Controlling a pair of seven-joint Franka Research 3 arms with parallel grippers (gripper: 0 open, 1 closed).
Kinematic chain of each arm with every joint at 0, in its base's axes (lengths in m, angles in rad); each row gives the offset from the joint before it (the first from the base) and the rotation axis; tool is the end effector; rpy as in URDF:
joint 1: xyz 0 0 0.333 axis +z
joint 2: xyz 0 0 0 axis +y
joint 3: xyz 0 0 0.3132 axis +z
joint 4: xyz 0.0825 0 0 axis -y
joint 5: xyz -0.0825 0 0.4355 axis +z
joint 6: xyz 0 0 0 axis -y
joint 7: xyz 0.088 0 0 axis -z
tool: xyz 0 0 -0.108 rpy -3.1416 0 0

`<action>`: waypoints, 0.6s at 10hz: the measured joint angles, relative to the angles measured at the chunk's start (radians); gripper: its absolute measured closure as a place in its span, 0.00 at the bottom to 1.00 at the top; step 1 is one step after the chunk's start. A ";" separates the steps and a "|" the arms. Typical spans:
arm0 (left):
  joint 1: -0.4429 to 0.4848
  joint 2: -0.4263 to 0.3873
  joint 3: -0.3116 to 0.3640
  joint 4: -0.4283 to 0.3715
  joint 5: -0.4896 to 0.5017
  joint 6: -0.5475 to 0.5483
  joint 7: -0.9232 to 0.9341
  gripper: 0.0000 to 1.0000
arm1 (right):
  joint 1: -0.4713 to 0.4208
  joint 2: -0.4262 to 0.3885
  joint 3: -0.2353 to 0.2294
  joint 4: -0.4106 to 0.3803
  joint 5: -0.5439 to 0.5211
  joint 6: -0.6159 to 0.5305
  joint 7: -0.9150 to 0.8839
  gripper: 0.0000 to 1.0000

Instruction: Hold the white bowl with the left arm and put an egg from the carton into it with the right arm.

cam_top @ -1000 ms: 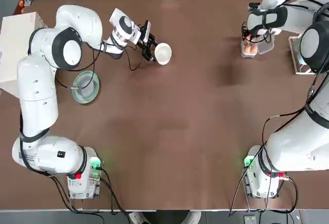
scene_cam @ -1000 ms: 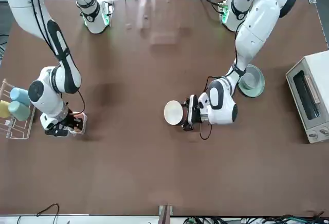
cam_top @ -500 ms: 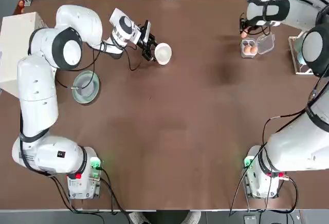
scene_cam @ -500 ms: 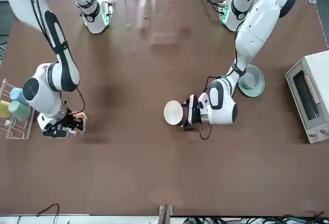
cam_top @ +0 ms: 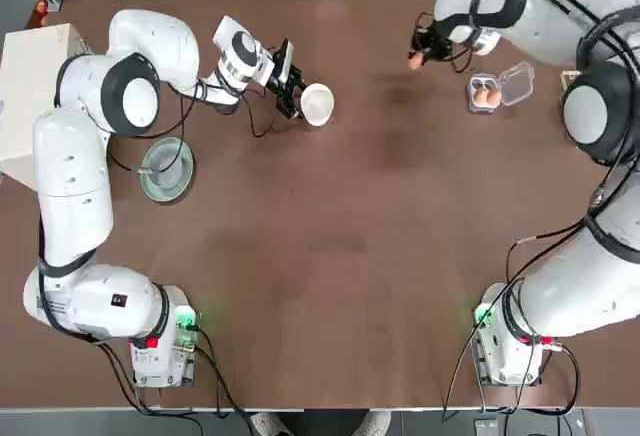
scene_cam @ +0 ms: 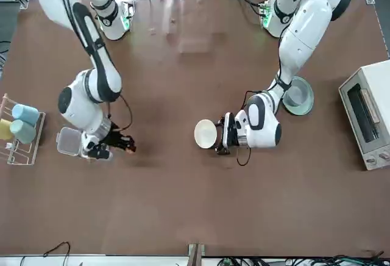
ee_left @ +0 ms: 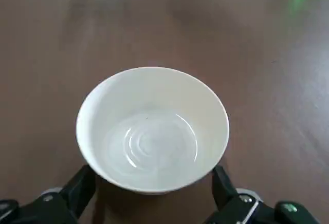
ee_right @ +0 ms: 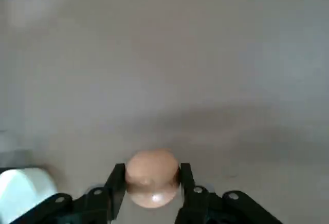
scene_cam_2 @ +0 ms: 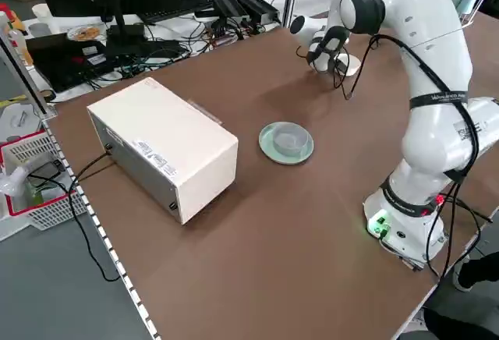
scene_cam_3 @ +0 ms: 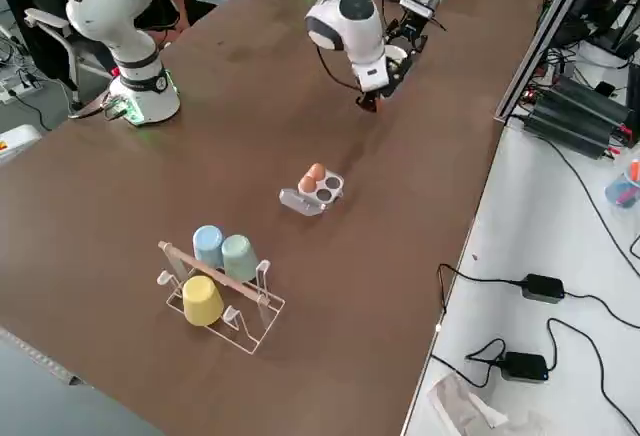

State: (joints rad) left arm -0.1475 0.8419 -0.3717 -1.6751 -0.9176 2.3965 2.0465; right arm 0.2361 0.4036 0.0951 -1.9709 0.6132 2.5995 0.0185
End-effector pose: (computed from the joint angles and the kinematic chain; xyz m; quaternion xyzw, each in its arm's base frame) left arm 0.6121 -0.3404 0.0948 0.5983 -0.6857 0.2403 0.3378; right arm 0.6359 0.2048 0.2450 -0.9694 0.0951 -0.0675 0.2162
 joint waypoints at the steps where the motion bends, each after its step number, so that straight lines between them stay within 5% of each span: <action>1: 0.000 0.000 0.000 0.000 0.000 0.000 0.000 0.00 | 0.063 0.000 0.002 0.000 0.096 0.048 0.000 0.52; 6: 0.000 0.000 0.001 0.000 0.000 0.000 0.000 0.00 | 0.358 0.060 0.020 0.051 0.431 0.309 0.007 0.52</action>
State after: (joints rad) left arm -0.1472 0.8421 -0.3708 -1.6749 -0.9177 2.3965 2.0465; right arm 0.5938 0.4633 0.1148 -1.9202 1.0442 2.9080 0.0259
